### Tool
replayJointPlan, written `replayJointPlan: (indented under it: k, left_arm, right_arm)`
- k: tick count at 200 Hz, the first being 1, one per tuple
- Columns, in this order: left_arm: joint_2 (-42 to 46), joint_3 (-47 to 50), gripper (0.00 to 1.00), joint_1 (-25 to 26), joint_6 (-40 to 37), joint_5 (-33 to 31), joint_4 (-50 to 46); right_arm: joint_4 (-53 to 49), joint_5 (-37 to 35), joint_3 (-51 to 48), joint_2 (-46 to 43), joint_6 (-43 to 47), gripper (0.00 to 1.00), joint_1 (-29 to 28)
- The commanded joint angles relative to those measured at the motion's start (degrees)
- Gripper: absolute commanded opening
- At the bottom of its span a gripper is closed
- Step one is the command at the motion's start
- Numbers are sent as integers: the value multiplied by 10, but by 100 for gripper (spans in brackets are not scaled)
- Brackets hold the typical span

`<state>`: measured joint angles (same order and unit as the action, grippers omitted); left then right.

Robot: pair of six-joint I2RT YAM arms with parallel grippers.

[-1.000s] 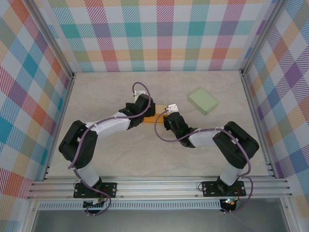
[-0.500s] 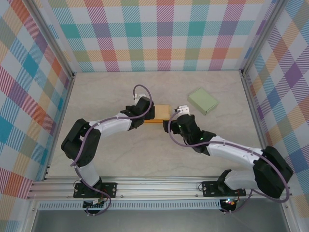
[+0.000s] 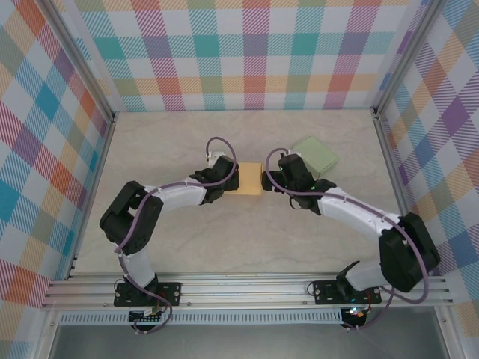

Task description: Fold the paper box

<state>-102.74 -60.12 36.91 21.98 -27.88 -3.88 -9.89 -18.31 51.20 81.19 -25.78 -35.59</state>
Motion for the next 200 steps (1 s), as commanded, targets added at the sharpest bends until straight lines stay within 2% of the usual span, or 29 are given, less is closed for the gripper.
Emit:
replayJointPlan:
  k: [1, 46, 91, 126, 144, 165, 200]
  left_arm:
    - [-14, 11, 100, -5, 13, 0, 6]
    - [-18, 12, 100, -5, 19, 6, 8]
    - [-7, 10, 100, -6, 20, 13, 6]
    - [16, 10, 100, -12, 20, 34, 9]
    - [32, 9, 98, -20, 14, 57, 12]
    - [49, 10, 92, -35, 7, 86, 17]
    - [59, 21, 83, -78, -1, 176, 38]
  right_arm:
    - [-6, 85, 38, 43, -10, 93, 16]
    - [-14, 132, 90, 133, -4, 89, 30]
    - [-19, 168, 103, 201, -8, 77, 44]
    - [-4, 186, 91, 220, -12, 70, 46]
    - [-5, 189, 89, 214, -11, 71, 46]
    - [-12, 189, 88, 197, -6, 73, 47]
    - [-7, 202, 79, 154, -1, 80, 50]
